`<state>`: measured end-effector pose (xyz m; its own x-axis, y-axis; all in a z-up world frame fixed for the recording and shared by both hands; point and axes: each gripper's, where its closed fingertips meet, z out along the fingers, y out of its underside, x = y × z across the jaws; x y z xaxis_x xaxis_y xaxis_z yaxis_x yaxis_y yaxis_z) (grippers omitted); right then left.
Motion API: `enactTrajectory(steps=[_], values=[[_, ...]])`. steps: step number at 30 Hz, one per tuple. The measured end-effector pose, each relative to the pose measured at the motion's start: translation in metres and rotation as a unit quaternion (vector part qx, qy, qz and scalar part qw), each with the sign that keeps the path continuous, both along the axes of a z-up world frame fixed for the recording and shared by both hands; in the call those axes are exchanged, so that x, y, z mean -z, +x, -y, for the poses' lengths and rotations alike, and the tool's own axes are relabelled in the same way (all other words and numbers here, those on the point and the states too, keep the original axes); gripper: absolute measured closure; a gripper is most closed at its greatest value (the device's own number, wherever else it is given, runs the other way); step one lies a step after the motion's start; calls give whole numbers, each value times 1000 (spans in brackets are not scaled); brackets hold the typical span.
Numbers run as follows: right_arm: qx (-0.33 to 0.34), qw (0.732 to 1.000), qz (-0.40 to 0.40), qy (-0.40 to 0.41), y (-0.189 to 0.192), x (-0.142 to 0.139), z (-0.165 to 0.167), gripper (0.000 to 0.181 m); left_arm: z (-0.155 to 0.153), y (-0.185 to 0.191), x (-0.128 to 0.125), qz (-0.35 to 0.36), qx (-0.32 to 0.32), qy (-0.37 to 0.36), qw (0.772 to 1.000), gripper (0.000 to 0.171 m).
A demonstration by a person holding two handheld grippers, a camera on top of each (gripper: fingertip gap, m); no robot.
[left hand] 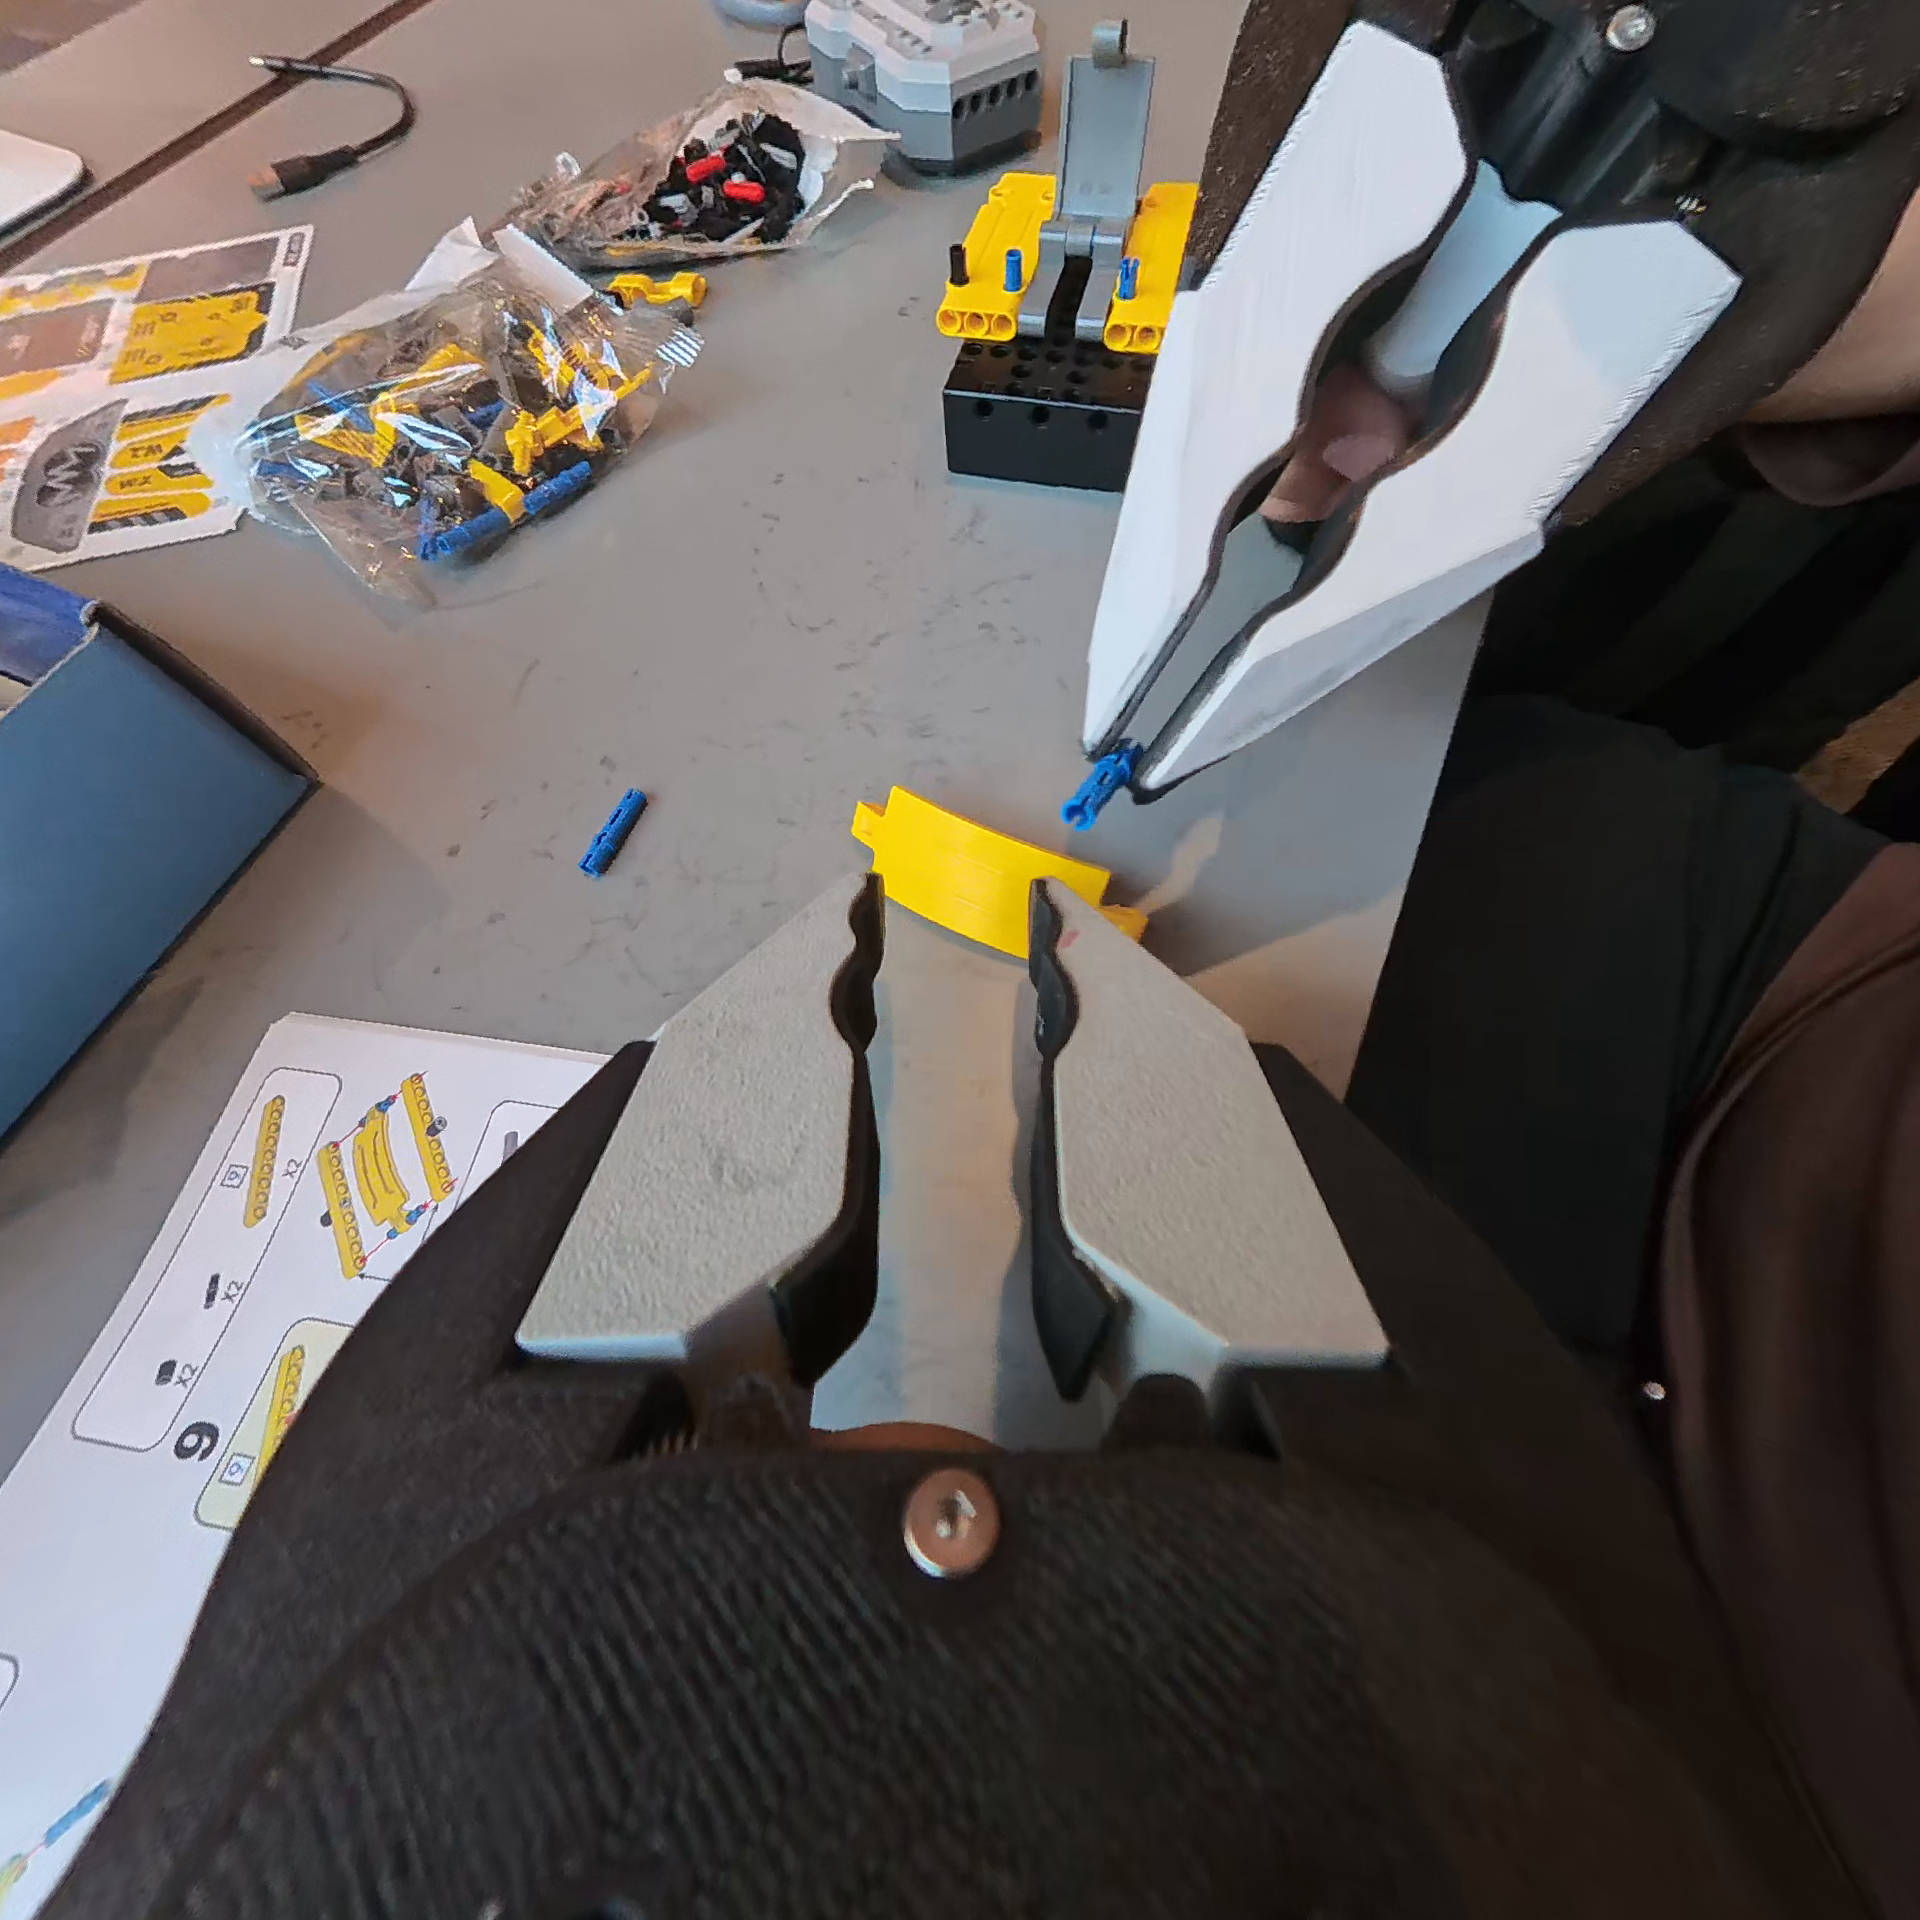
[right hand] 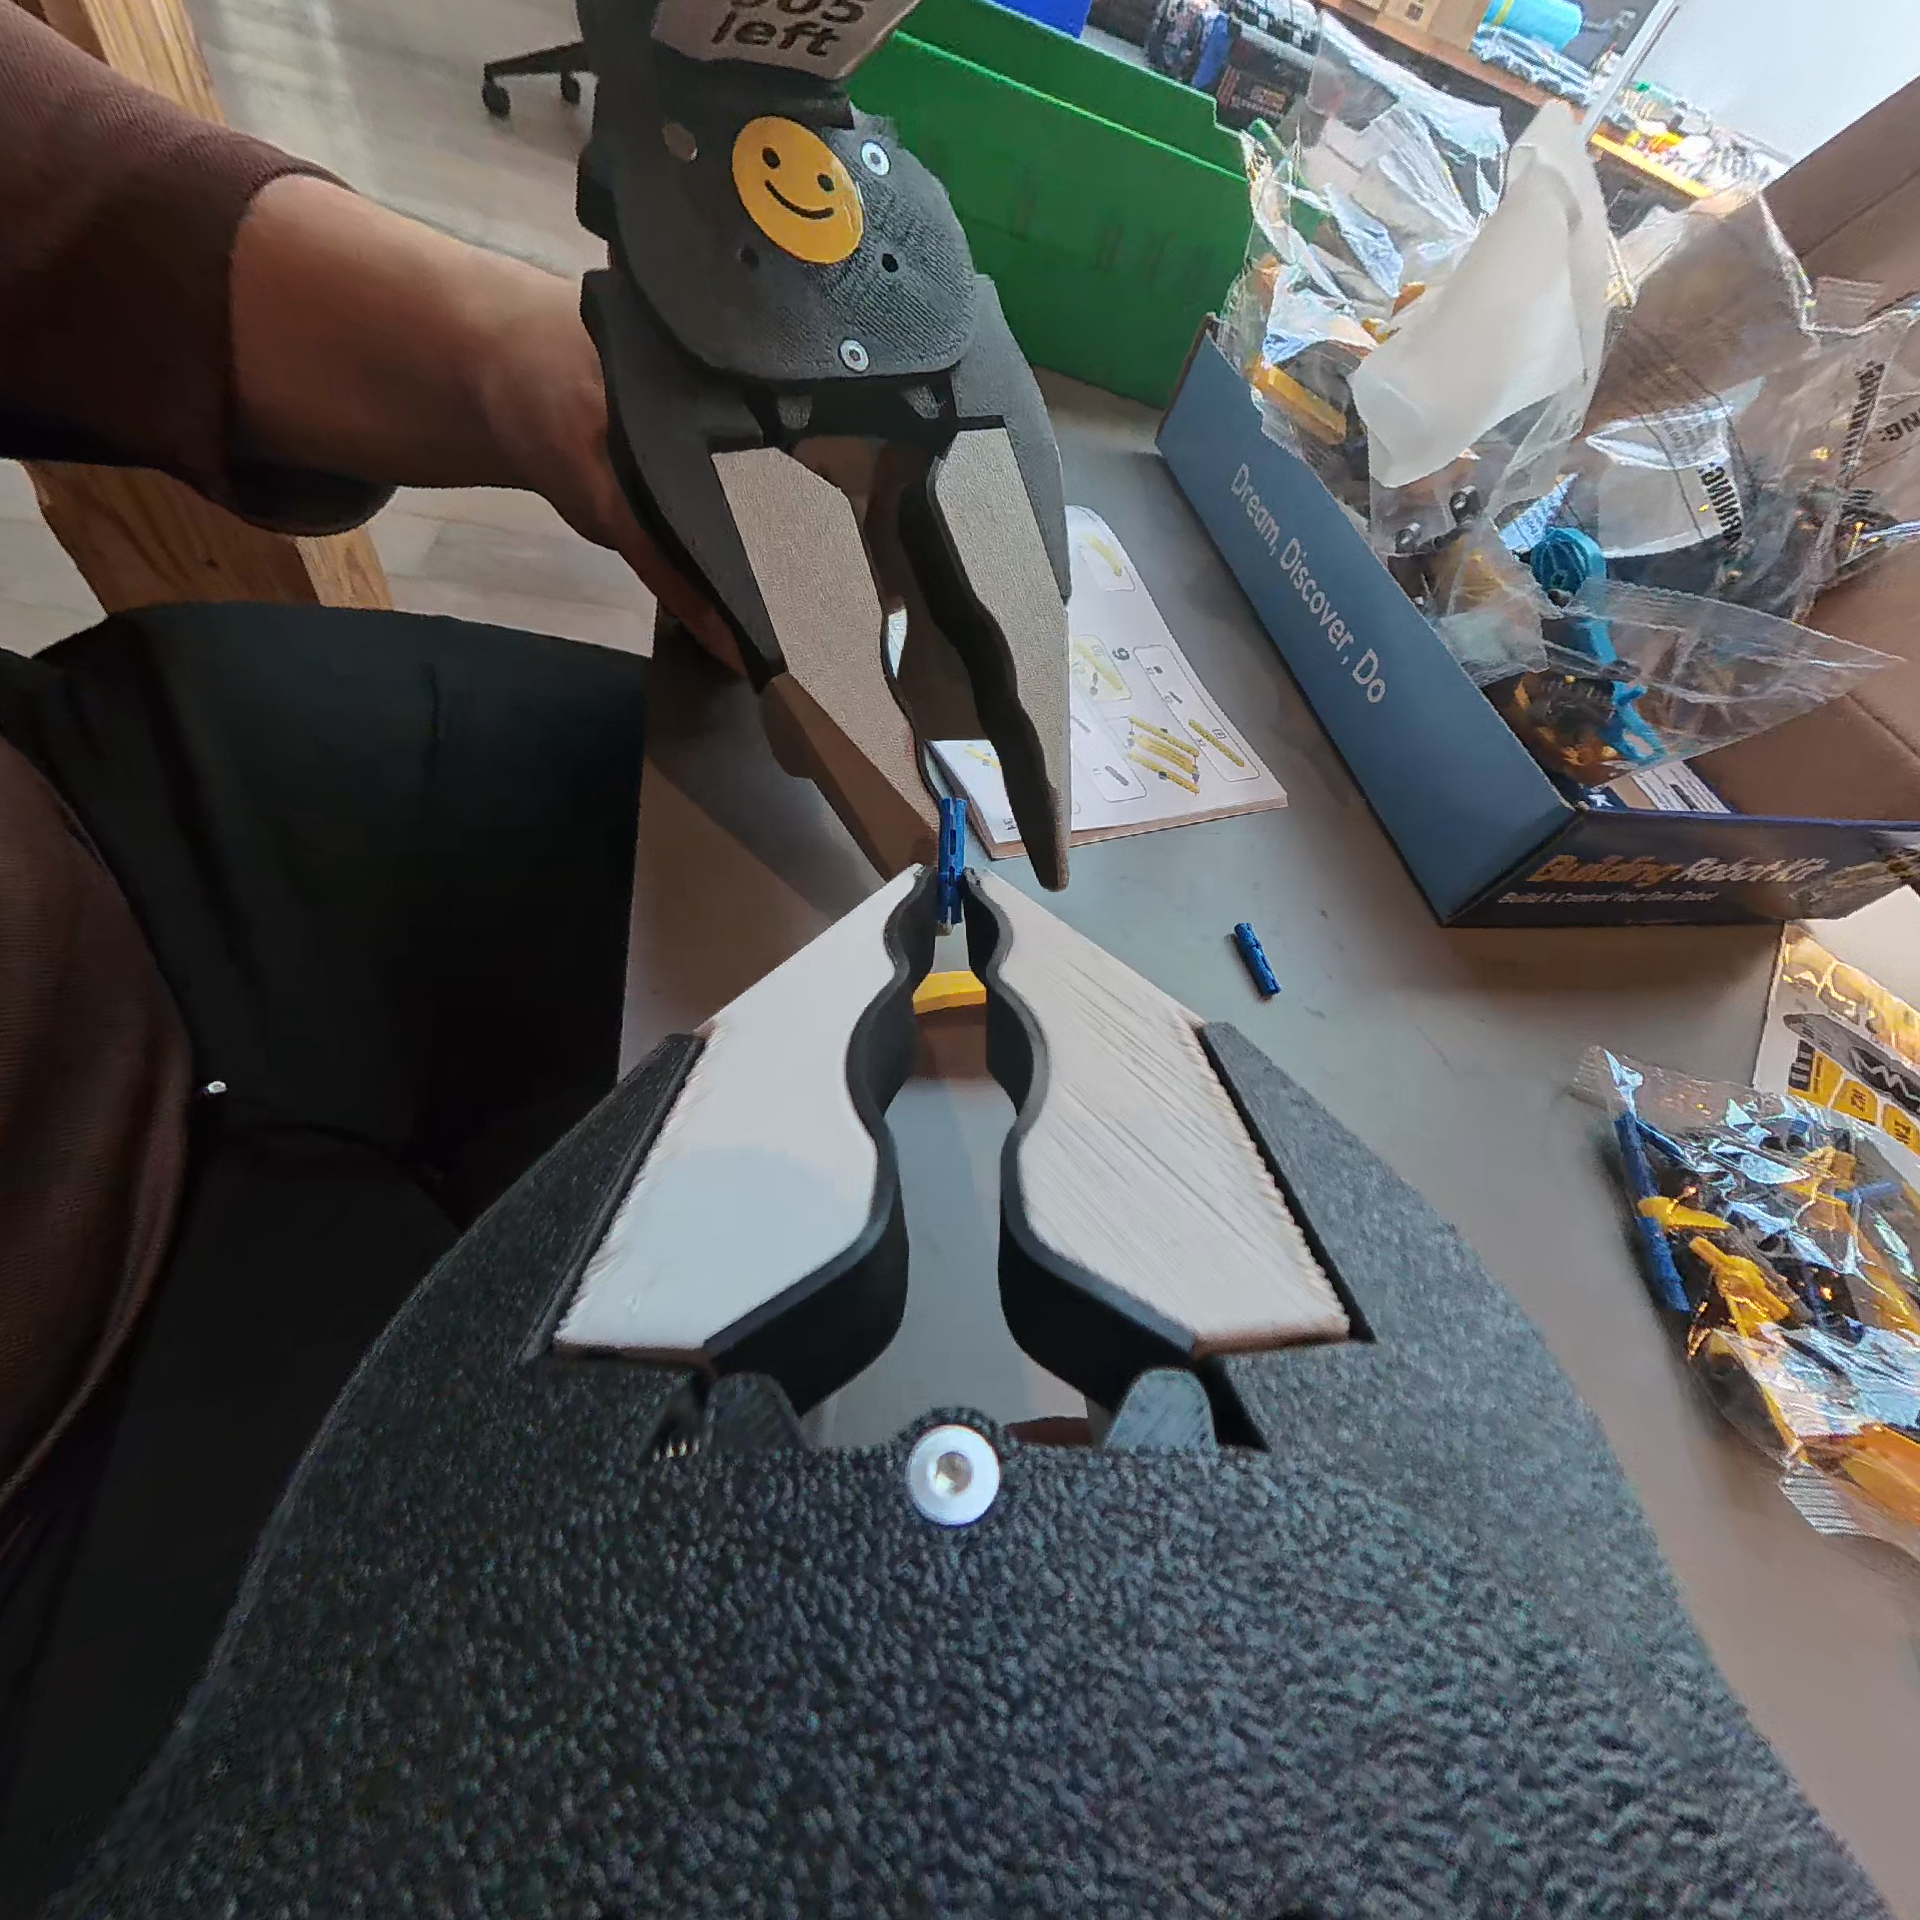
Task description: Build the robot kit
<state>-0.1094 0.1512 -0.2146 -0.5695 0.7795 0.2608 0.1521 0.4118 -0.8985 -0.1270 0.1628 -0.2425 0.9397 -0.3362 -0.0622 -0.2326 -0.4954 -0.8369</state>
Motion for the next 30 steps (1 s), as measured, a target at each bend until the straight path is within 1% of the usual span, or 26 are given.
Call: enactTrajectory(steps=[5,8,11,16,20,22,24,25,28,30], values=[[10,1000,-5,-5,-1,-2,-4,177,-2,-5,-3,6,-15,7,1000,148],[20,1000,-8,-21,-2,-6,-12,177,-2,-7,-5,16,-20,13,1000,149],[19,999,-10,-37,-1,-10,-15,177,-2,-6,-5,10,-19,14,1000,148],[11,999,-6,-36,1,-8,-14,177,-1,-1,-4,2,-3,14,1000,148],[4,1000,6,-28,1,-4,-12,177,1,10,-9,-3,31,34,999,148],[2,1000,20,-8,2,3,-9,177,3,16,-12,-11,46,48,998,149],[-4,999,26,19,4,10,-5,177,2,17,-10,-23,47,44,998,149],[-5,999,28,31,4,12,-4,177,3,18,-8,-26,52,41,997,150],[-4,999,32,42,4,16,-3,177,6,26,-7,-37,76,40,996,160],[-6,999,35,34,4,15,-3,177,6,26,-5,-49,75,40,995,161]])
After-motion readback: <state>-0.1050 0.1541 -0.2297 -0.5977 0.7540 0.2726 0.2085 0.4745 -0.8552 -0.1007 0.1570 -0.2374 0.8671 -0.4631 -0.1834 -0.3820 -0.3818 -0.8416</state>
